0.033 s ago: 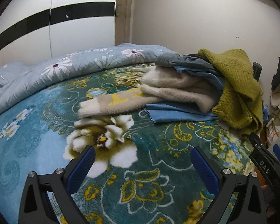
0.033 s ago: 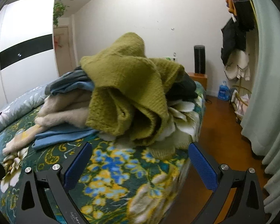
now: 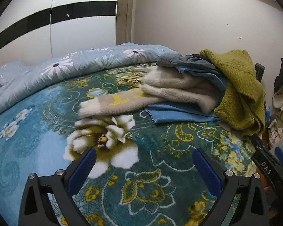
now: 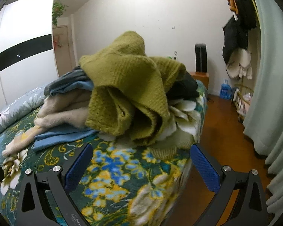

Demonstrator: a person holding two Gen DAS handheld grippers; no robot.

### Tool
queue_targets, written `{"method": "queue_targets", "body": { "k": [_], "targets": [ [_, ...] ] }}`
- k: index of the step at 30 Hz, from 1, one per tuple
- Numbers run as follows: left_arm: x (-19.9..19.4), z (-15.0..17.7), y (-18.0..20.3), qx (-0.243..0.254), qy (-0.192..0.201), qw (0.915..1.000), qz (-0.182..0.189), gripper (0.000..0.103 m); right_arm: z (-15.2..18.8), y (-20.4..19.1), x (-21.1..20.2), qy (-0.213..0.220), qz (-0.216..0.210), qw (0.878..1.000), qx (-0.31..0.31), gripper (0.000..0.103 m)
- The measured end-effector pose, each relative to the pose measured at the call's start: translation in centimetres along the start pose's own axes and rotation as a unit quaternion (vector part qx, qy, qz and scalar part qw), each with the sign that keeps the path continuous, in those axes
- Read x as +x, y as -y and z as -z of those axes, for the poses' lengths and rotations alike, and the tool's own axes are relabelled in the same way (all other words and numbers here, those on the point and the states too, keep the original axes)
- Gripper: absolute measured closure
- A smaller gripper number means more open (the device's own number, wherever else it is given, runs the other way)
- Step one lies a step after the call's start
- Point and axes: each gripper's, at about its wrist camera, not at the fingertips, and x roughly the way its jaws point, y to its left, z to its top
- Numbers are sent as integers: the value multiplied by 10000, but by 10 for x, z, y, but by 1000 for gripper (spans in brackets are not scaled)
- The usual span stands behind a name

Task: Fold clothes
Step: 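Move both tools toward the olive-green sweater on the clothes pile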

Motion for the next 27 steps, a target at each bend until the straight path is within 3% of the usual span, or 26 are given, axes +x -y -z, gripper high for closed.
{"method": "queue_targets", "body": {
  "k": [3, 6, 12, 21, 27],
  "targets": [
    [-7, 5, -2, -209, 18, 9998, 68, 0, 3, -10, -3, -35, -125, 9997, -207, 0],
    [-5, -1, -11, -471, -257, 9984, 182, 0, 7, -20, -5, -68, -249, 9988, -411, 0],
    [-3, -6, -23, -578, -179, 9979, 247, 0, 13, -15, -6, -197, -505, 9970, -560, 0],
    [-9, -7, -23, -632, 62, 9975, 311, 0, 9, -33, 4, -507, -250, 9974, -457, 0],
    [-9, -7, -15, -500, 38, 9980, 391, 0, 7, -29, 3, -566, -308, 9972, -369, 0]
  ]
}}
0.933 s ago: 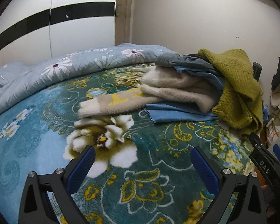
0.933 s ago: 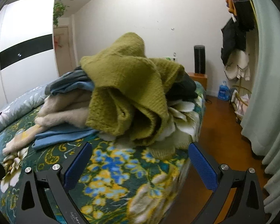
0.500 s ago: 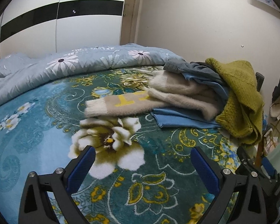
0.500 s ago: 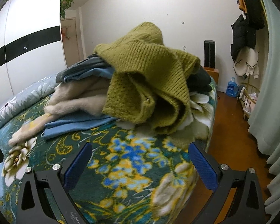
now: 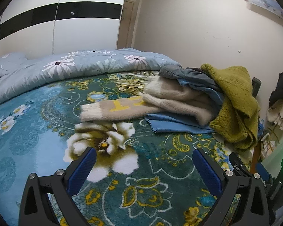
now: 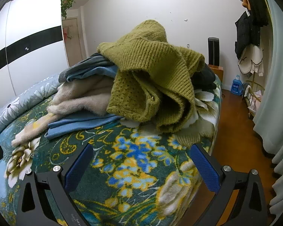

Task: Fold clothes
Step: 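Move both tools toward the olive-green sweater on the clothes pile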

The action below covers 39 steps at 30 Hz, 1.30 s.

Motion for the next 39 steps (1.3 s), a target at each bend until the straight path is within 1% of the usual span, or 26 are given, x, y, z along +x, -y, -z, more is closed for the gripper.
{"method": "queue_targets", "body": {
  "k": [7, 12, 22, 28, 34, 39],
  "targets": [
    [0, 2, 8, 249, -16, 9997, 34, 0, 1, 0, 2, -34, -105, 9999, -26, 0],
    [-4, 2, 12, 385, 57, 9992, 16, 0, 2, 0, 2, -32, -139, 9999, -27, 0],
    [-2, 1, 8, 258, 19, 9997, 21, 0, 3, -5, 1, -31, -235, 9997, -98, 0],
    [-3, -1, 1, 51, 6, 10000, 74, 0, 3, 1, 3, -79, -277, 9996, 49, 0],
    [-1, -2, -6, -123, -17, 9999, 101, 0, 2, 0, -1, 31, -358, 9994, 11, 0],
    [-1, -1, -4, -90, -41, 9999, 92, 0, 1, -2, -3, 48, -476, 9988, 29, 0]
  ]
}}
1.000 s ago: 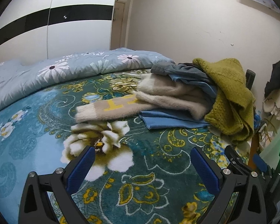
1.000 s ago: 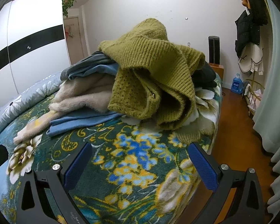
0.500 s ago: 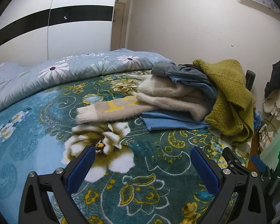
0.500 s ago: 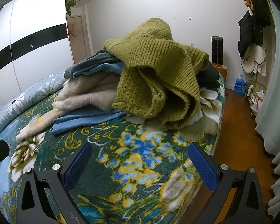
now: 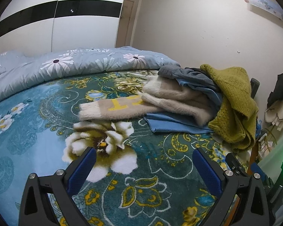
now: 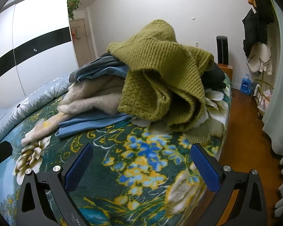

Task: Fold clothes
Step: 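Move both tools toward the olive-green sweater on the clothes pile, then grasp the olive-green sweater with the right gripper and lift it off the pile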

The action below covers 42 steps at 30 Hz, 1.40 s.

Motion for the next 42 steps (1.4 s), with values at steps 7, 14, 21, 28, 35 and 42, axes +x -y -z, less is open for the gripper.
{"method": "queue_targets", "body": {
  "k": [7, 14, 21, 28, 35, 42],
  "targets": [
    [-1, -3, -5, -103, -10, 9999, 10, 0, -46, 12, -20, 1069, 68, 9942, 48, 0],
    [-7, -6, -15, -277, 68, 9996, -34, 0, -126, -21, 47, 1065, 711, 9810, -1458, 0],
    [-16, -6, -42, -714, 101, 9972, -174, 0, -149, -11, 106, 24, 758, 9863, -1462, 7],
    [-22, -6, -75, -1533, 106, 9881, 61, 0, -170, 10, 92, -270, 378, 9950, -890, 62],
    [-27, -8, -85, -1757, 150, 9843, 94, 0, -227, 38, 35, 10, -319, 9995, -78, 85],
    [-39, -9, -93, -1906, 295, 9812, 83, 0, -277, -8, -46, 744, -1015, 9899, -646, 86]
  ]
}}
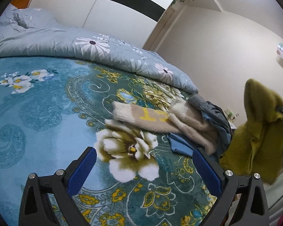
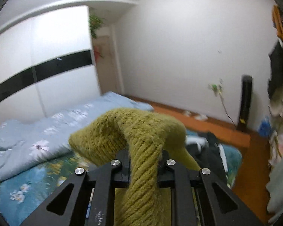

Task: Fold clothes
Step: 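Grasp the olive-green sweater with the right gripper and lift it off the pile, then lower the sweater onto the open bedspread and release it with the right gripper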

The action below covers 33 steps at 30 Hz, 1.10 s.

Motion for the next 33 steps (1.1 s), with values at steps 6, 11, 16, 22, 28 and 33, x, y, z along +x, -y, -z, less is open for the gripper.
{"method": "queue_targets", "body": {
  "k": [6, 11, 16, 22, 28, 33],
  "targets": [
    [-38, -10, -13, -98, 549, 9981, -266, 0, -33, -83, -61, 391, -1195, 9907, -528, 86],
    [-106, -20, -52, -373, 1220, 9884, -828, 0, -38, -176, -100, 455, -2383, 9653, -961, 86],
    [-188, -31, -105, -597, 1817, 9702, -1489, 0, -34, -271, -133, 415, -3733, 9213, -1005, 86],
    [-277, -29, -155, -385, 2331, 9377, -2548, 0, -8, -339, -146, 97, -4552, 8867, -801, 86],
    [-282, -17, -184, -427, 2048, 9421, -2622, 0, 69, -351, -68, -1298, -4347, 8864, -920, 86],
    [-247, -5, -187, -367, 1551, 9526, -2590, 0, 166, -314, 27, -2431, -3372, 9008, -1260, 85]
  ]
}}
